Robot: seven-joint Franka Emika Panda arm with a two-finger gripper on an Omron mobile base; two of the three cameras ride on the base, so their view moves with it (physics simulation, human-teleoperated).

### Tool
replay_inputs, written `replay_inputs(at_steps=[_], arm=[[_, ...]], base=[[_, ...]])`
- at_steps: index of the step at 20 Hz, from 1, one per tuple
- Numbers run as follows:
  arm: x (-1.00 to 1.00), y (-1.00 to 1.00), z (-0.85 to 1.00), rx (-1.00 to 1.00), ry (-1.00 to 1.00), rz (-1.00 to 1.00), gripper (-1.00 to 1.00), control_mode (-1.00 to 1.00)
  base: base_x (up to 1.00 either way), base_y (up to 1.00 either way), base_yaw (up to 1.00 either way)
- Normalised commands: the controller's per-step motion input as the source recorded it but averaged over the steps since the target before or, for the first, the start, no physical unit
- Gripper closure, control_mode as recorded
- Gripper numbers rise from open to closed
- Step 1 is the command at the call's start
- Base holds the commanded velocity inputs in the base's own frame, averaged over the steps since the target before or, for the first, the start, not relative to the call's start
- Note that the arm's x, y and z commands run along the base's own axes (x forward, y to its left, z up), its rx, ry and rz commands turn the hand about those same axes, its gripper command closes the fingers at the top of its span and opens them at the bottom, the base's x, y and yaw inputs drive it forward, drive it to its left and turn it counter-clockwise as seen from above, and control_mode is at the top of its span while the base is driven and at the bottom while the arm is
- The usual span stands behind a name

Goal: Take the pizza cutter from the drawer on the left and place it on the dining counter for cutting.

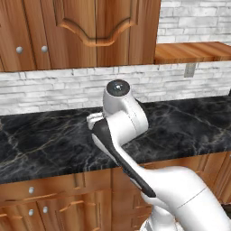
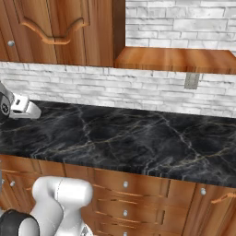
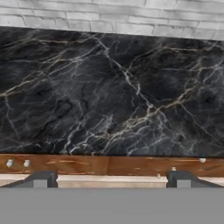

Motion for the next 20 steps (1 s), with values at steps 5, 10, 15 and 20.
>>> replay_inputs(at_steps=[5,10,15,20], arm=[[-0.39,0.67,-0.34,0.0,-0.17,-0.1,-1.0,-1.0],[-0.35,0.57,-0.31,0.0,-0.16,-0.07,-1.0,-1.0],[-0.26,0.54,-0.24,0.0,-0.11,-0.02,-1.0,-1.0],[-0.05,0.27,-0.19,0.0,-0.04,0.0,-1.0,-1.0]], base=[[0.0,0.0,0.0],[0.0,0.0,0.0],[0.0,0.0,0.0],[0.0,0.0,0.0]])
